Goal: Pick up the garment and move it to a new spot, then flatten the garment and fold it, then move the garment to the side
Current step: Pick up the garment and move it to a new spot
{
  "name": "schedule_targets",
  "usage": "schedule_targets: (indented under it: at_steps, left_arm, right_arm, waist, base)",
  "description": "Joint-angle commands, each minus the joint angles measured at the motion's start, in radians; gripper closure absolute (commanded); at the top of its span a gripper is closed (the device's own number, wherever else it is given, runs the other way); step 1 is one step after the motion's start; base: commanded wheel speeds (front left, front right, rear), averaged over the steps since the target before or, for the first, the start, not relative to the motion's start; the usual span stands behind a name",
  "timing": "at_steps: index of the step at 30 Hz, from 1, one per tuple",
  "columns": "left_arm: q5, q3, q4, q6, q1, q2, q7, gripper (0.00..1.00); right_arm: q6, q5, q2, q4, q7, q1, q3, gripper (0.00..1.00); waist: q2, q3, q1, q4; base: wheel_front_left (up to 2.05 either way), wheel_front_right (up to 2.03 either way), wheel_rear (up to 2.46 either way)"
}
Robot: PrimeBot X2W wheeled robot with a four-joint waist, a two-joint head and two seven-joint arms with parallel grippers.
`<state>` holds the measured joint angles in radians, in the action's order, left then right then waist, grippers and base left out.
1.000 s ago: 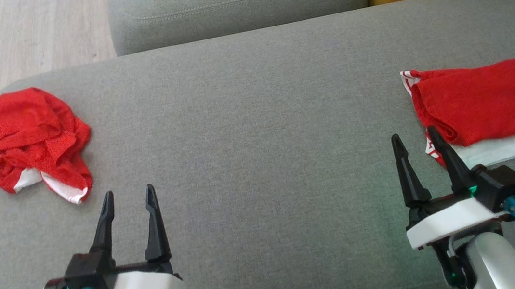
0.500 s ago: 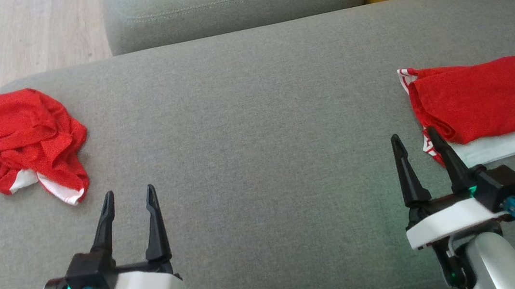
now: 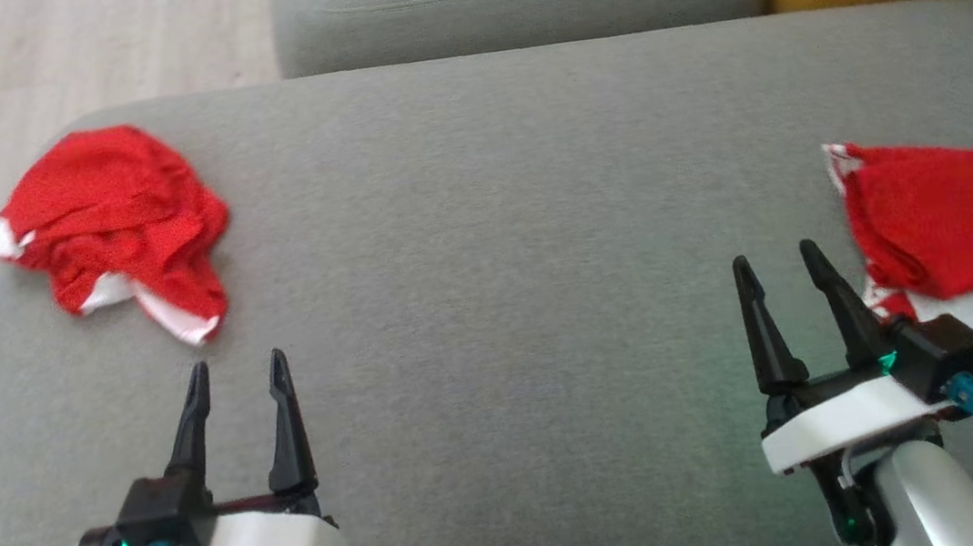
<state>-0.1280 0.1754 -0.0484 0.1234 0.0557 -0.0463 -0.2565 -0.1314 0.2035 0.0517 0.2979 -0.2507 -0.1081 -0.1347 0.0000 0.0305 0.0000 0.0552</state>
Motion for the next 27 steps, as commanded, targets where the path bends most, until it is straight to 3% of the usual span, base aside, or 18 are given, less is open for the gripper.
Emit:
schedule_targets:
  at_steps: [1,14,21,27]
  left_arm:
    - [-0.002,-0.043,0.029,0.001,-0.046,-0.004,-0.005,0.00]
    - [-0.003,-0.106,0.049,-0.005,-0.010,-0.004,-0.005,0.00]
    - [0.001,-0.119,0.068,-0.001,0.017,-0.004,-0.005,0.00]
    - [0.003,-0.114,0.071,0.005,0.031,-0.004,-0.005,0.00]
  right_arm:
    - [0.001,0.004,-0.001,-0.034,-0.011,-0.012,-0.030,0.00]
    - [0.001,0.023,-0.001,-0.024,-0.011,0.013,-0.071,0.00]
    - [0.001,0.035,-0.001,-0.017,-0.011,0.018,-0.091,0.00]
    - [0.001,0.045,-0.001,-0.012,-0.011,0.023,-0.106,0.00]
  waist:
    - [0.0000,-0.004,0.0000,0.042]
    - [0.0000,-0.031,0.0000,0.301]
    - [0.0000,-0.037,0.0000,0.382]
    - [0.0000,-0.039,0.0000,0.412]
  base:
    - [0.00,0.00,0.00]
    - [0.00,0.00,0.00]
    - [0.00,0.00,0.00]
    - [0.00,0.00,0.00]
